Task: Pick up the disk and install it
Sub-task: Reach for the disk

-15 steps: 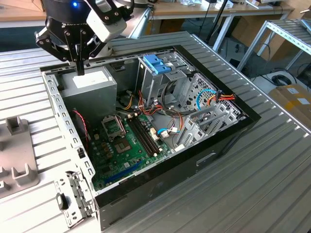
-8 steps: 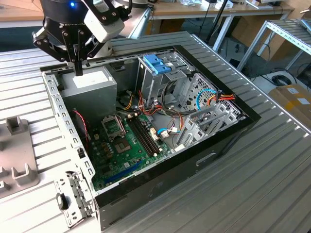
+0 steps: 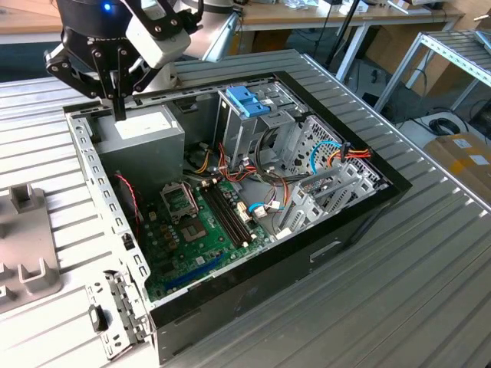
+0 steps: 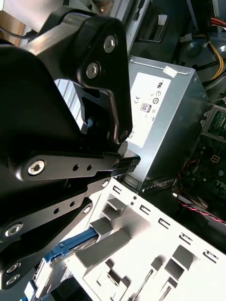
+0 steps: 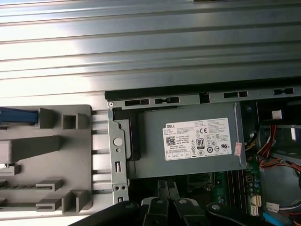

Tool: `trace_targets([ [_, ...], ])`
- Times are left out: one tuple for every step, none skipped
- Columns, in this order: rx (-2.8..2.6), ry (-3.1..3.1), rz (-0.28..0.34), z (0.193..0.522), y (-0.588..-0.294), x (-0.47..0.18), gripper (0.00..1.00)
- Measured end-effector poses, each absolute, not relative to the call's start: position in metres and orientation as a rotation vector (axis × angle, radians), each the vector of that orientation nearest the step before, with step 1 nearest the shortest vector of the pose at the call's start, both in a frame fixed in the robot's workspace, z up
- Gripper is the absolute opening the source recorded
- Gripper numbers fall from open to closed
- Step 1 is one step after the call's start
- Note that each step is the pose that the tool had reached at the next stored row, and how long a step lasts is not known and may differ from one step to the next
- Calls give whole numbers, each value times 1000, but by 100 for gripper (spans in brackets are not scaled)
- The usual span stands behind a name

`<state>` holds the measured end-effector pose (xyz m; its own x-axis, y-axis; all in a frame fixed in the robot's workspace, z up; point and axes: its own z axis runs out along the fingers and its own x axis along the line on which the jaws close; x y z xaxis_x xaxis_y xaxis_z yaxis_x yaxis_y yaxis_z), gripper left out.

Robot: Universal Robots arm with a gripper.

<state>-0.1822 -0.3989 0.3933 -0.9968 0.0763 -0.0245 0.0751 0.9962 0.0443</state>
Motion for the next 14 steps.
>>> trace_targets([
  [118, 3112, 68, 393, -399, -183, 10],
  [118, 3112, 68, 393, -399, -183, 10],
  [118, 3112, 68, 393, -399, -184, 10],
  [118, 3112, 68, 393, -399, -185, 10],
  [118, 3112, 68, 393, -399, -186, 10],
  [118, 3112, 68, 393, -399, -187, 10],
  [118, 3112, 68, 393, -399, -188, 10],
  [118, 3112, 68, 393, -399, -190, 10],
  [118, 3112, 68, 393, -399, -191, 10],
  [118, 3112, 68, 393, -399, -191, 10],
  [118, 3112, 68, 393, -399, -192, 10],
  [118, 3112, 68, 393, -399, -193, 10],
  [118, 3112, 68, 393, -399, -195, 10],
  [118, 3112, 68, 393, -399, -195, 10],
])
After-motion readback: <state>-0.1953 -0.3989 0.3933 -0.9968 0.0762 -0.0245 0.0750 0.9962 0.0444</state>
